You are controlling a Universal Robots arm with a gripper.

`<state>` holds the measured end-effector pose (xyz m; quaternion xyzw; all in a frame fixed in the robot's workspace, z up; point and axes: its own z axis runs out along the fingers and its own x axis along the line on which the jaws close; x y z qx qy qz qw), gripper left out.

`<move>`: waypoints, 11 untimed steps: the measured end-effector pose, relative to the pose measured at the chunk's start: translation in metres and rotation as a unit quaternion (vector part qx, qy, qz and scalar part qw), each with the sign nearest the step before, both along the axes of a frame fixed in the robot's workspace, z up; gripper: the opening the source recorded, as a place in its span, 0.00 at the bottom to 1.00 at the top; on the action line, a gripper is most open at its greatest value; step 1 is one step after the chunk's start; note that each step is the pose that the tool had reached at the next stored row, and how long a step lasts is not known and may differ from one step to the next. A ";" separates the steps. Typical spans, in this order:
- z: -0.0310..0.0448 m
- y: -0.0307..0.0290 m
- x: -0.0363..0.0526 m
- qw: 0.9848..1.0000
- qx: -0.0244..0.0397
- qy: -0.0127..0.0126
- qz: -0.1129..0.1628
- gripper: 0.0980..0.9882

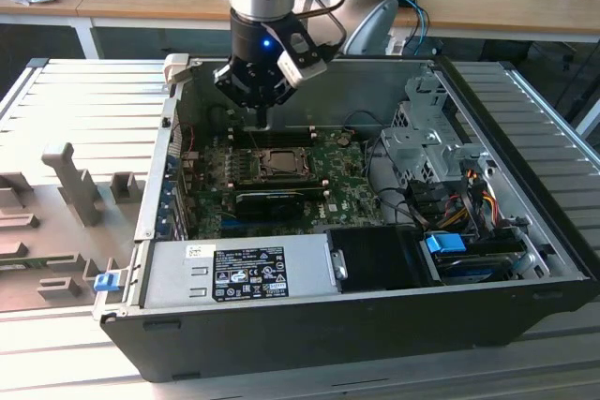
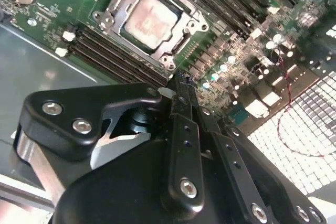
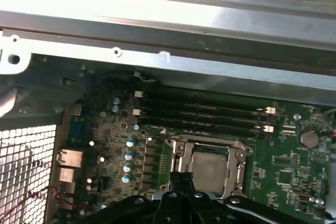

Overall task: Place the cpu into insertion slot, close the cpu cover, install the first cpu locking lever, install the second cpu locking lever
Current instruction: 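Install the first cpu locking lever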

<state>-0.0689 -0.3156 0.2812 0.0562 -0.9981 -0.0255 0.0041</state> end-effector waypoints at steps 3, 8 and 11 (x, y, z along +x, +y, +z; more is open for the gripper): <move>-0.0005 0.0000 -0.0089 1.000 0.000 0.000 0.000 0.01; -0.0041 0.0002 -0.0302 1.000 0.000 -0.001 -0.001 0.01; -0.0113 0.0040 -0.0370 1.000 0.000 -0.001 0.000 0.01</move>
